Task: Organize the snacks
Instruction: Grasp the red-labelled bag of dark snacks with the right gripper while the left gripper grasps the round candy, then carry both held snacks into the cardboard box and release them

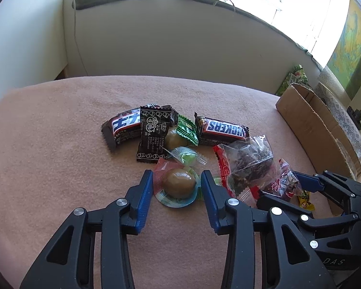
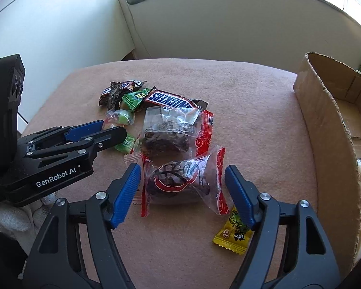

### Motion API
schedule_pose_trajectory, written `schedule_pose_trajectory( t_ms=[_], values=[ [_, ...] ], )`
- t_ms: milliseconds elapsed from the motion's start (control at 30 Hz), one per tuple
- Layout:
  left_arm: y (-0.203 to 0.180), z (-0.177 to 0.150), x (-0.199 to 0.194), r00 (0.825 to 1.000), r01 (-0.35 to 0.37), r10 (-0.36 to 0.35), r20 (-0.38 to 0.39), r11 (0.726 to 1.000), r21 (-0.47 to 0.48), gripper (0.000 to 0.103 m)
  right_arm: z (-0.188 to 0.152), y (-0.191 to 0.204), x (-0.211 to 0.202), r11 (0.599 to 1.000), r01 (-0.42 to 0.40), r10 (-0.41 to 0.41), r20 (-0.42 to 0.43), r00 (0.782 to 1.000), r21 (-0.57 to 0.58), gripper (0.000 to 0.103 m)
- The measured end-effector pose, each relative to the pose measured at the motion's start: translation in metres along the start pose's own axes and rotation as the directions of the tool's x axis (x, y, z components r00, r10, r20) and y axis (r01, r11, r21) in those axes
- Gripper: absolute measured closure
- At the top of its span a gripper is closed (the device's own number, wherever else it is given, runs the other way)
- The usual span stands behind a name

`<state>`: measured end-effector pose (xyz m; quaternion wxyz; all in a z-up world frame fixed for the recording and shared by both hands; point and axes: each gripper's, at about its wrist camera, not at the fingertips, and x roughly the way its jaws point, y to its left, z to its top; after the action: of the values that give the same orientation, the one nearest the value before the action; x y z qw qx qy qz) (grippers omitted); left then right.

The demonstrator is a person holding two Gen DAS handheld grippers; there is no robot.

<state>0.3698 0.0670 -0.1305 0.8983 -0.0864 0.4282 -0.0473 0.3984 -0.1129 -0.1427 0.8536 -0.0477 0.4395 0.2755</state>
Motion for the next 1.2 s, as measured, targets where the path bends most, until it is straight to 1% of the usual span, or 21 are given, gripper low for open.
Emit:
schedule_pose_trajectory(
  t_ms=[67,167,333,467,667,833,1033,1200],
  values=[
    [0.0,0.0,-0.001,1.0,0.004,-0.004,0.0,1.0,0.004,0.066,0.0,0.001,0.0,1.0,-0.006,0.006,0.003,1.0,-0.001,0.036],
    [-0.001,0.0,-0.001,1.0,0.009,-0.009,0.0,1.0,0.009,0.067,-0.002,0.003,-0.002,1.0,-0.009,0.009,0.004,1.0,-0.008,0.042],
    [0.002,-0.003,-0.008,1.0,0.001,-0.001,0.009,1.0,0.004,0.068,-0.004,0.004,-0.005,1.0,-0.008,0.008,0.014,1.0,-0.014,0.046],
    [0.004,-0.006,-0.015,1.0,-0.004,0.004,0.017,1.0,0.002,0.069,-0.005,0.003,-0.008,1.0,-0.017,0.017,0.022,1.0,-0.002,0.047],
    [0.002,-0.011,-0.033,0.999,-0.004,0.003,0.049,1.0,0.012,0.069,-0.009,0.003,-0.019,1.0,-0.024,0.024,0.043,0.999,0.003,0.047],
    [-0.003,-0.015,-0.048,0.998,0.014,-0.016,0.067,1.0,0.021,0.069,-0.013,0.003,-0.033,1.0,-0.025,0.026,0.063,0.998,-0.005,0.047],
    [-0.021,-0.014,-0.063,0.994,0.04,-0.045,0.097,0.998,0.049,0.069,-0.015,-0.002,-0.054,1.0,-0.024,0.024,0.096,0.995,-0.002,0.047],
    [-0.042,-0.007,-0.065,0.991,0.072,-0.079,0.11,0.995,0.072,0.069,-0.013,-0.017,-0.079,1.0,-0.003,0.002,0.135,0.991,0.008,0.047]
  ],
)
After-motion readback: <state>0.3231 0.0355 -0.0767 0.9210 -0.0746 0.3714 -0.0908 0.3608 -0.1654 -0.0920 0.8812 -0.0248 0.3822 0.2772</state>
